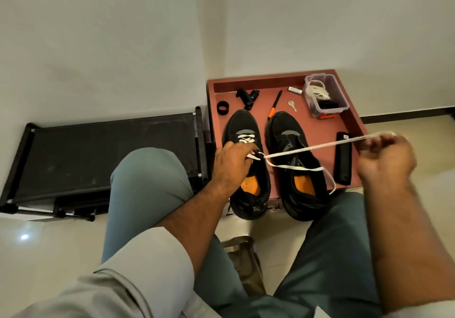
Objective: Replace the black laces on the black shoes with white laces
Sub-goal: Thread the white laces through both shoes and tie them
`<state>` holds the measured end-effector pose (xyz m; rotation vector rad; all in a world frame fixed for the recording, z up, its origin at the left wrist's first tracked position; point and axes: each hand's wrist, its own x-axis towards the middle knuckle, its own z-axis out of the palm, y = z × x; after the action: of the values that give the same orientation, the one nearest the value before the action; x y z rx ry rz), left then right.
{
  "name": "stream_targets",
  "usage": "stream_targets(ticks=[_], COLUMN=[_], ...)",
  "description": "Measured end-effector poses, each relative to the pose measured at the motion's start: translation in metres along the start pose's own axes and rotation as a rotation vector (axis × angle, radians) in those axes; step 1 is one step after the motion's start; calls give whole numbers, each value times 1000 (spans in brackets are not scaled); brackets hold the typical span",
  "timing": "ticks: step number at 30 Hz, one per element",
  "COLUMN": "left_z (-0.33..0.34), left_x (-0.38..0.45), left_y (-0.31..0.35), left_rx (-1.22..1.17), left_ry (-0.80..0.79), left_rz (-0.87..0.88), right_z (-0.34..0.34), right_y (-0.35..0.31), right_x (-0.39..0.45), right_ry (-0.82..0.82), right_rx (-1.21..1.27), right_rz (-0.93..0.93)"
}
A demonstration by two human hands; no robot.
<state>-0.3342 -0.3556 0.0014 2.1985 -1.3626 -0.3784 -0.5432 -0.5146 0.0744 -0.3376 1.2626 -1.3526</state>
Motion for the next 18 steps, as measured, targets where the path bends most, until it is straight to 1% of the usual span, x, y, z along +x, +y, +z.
stream_targets(ticks=[1,2,3,4,5,6,8,9,10,11,12,15,17,18], left_z=[0,-1,-1,-1,-1,-1,-1,-1,-1,-2,-2,-6,-7,-8], left_x=[-1,-1,-1,0,2,3,3,3,3,3,3,3,4,4], left_y=[0,0,1,2,2,3,4,4,4,4,4,1,-1,-2], left_rx=[5,19,36,50,59,61,69,83,97,104,105,106,108,118], left_ry=[1,2,4,10,18,21,-2,-35,-72,-103,-124,-124,-118,-120], left_rz=[-2,-4,-7,-12,-16,-19,-10,-3,0,-1,-4,-19,-33,-41], right_z=[-4,-7,-7,-5,-2,0,4,6,9,12,14,14,8,2], right_y=[-3,1,9,22,39,56,88,99,107,110,112,102,79,62], right_x=[3,2,-4,-10,-21,-30,-47,-53,-57,-60,-59,-52,-41,-34], right_ry=[89,148,167,100,-77,-318,-768,-918,-986,-998,-970,-844,-712,-608], right_rx=[-39,-176,-361,-551,-711,-880,-1200,-1334,-1429,-1481,-1504,-1511,-1430,-1376], right_rz=[-28,-87,-181,-314,-443,-517,-568,-576,-581,-587,-599,-683,-719,-727])
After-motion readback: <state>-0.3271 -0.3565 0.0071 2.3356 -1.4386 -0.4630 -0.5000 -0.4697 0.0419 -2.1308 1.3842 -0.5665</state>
